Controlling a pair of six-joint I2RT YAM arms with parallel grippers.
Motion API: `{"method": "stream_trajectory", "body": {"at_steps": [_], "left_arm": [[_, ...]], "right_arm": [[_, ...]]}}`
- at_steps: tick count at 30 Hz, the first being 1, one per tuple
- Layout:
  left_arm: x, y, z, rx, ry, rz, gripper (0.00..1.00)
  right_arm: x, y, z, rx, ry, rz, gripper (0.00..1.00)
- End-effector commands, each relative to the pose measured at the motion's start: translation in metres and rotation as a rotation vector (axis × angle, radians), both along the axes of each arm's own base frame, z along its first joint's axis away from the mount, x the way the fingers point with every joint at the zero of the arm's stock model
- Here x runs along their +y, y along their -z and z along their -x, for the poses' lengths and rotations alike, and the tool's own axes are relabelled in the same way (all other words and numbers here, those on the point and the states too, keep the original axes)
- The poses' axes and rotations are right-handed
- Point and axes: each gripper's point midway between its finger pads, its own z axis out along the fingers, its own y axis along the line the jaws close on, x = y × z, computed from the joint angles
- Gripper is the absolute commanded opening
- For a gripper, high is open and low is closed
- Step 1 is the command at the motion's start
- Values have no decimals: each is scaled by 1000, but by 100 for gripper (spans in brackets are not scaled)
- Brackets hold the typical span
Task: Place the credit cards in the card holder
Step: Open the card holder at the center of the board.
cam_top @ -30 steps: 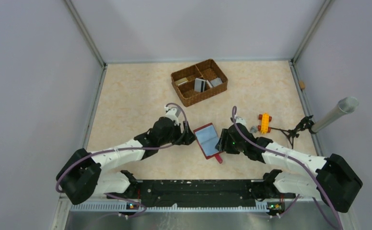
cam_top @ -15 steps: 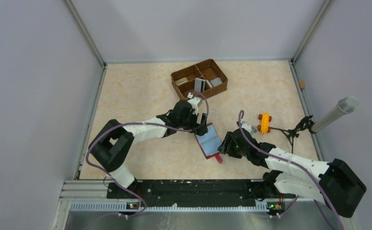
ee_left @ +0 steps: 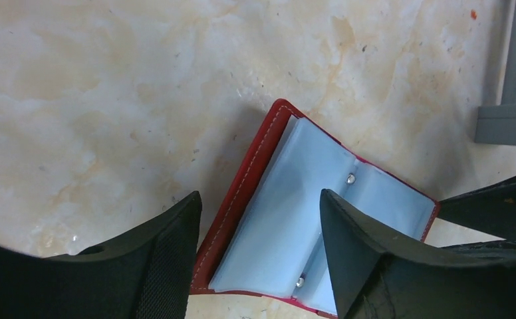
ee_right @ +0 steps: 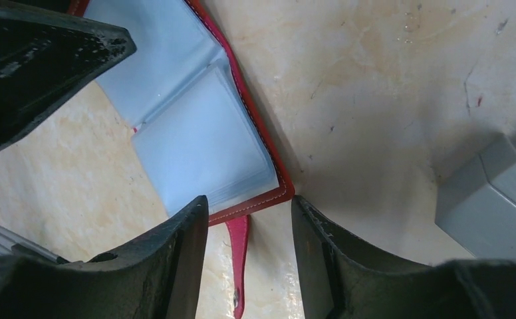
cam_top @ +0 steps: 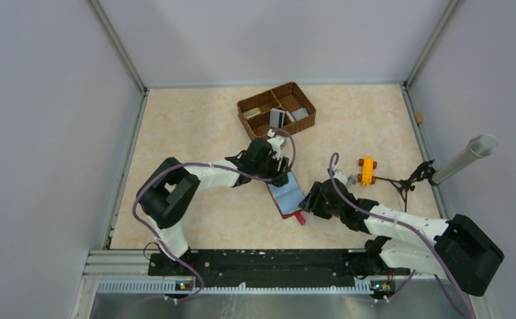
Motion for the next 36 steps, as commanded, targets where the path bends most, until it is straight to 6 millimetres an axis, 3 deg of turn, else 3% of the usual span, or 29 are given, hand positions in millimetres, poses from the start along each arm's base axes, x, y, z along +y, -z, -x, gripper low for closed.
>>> {"method": "stream_trajectory", "body": {"at_steps": [1,5,14,20,23,29,34,36], "left_arm": [[-6,-1,2,-2,27,38,63],[8,2,16,20,-10,40,55],[34,-2,54,126,-154,141,52],[60,-12,69,151,-307,156,53],[70,-13,77,168,-333,155,58],[86,-11,89,199,-348,80,71],[89,-41,85,173,-335,71,98],[90,-53,82,177,-331,65,99]], "right_arm": [[9,-8,-12,-37,3,-8,48],[8,-6,-20,-54,-6,39,47],[37,-15,-52,-125,-117,73,41],[46,-16,-71,-151,-166,131,42],[46,-22,-78,-171,-197,166,46],[34,-53,-83,-249,-267,243,66],[22,-93,-95,-339,-326,327,77],[19,-108,-107,-375,-343,378,79]]}}
